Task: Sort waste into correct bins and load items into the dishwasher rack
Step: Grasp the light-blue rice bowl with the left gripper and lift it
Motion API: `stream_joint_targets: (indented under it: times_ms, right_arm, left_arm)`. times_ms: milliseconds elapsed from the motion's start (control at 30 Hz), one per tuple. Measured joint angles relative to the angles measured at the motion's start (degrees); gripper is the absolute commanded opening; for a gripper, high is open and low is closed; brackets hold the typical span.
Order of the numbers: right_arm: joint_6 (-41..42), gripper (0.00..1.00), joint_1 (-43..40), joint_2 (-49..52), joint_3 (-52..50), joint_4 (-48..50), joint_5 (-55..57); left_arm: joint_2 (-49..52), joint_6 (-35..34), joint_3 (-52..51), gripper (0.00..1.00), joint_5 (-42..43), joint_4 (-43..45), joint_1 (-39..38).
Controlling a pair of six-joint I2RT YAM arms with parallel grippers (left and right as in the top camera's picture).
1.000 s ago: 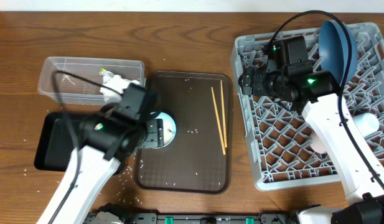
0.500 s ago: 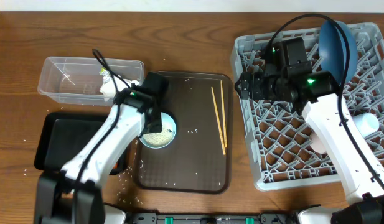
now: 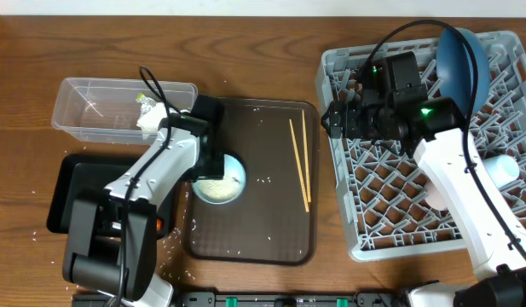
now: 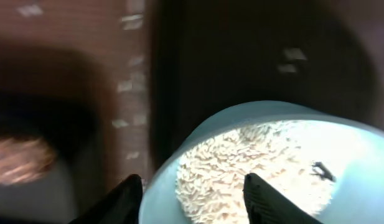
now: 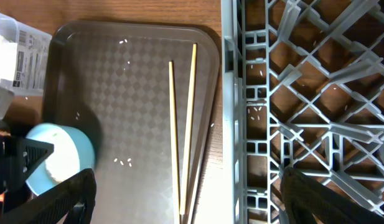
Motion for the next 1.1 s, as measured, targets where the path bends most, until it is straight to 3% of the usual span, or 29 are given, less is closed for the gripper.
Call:
stream_joint_targets:
  times_ms: [233, 633, 767, 833, 1100]
  right_arm:
    - [0.0, 0.88, 0.0, 0.0, 0.0, 0.1, 0.0]
    - [0.0, 0.88, 0.0, 0.0, 0.0, 0.1, 0.0]
    - [0.0, 0.88, 0.0, 0.0, 0.0, 0.1, 0.0]
    - [0.0, 0.88, 0.0, 0.0, 0.0, 0.2, 0.0]
    - [0.0, 0.88, 0.0, 0.0, 0.0, 0.2, 0.0]
  left_arm:
    - [0.0, 4.5, 0.0, 0.38, 8.2, 0.2, -0.1]
    - [0.0, 5.3, -3.0, 0.31, 2.9, 3.9, -0.1]
    - [0.0, 5.2, -5.1, 0.11, 2.9, 5.1, -0.1]
    - [0.0, 5.2, -5.6, 0.06, 3.1, 5.1, -0.1]
    - [-2.5, 4.3, -4.8, 0.06, 4.0, 0.4, -0.1]
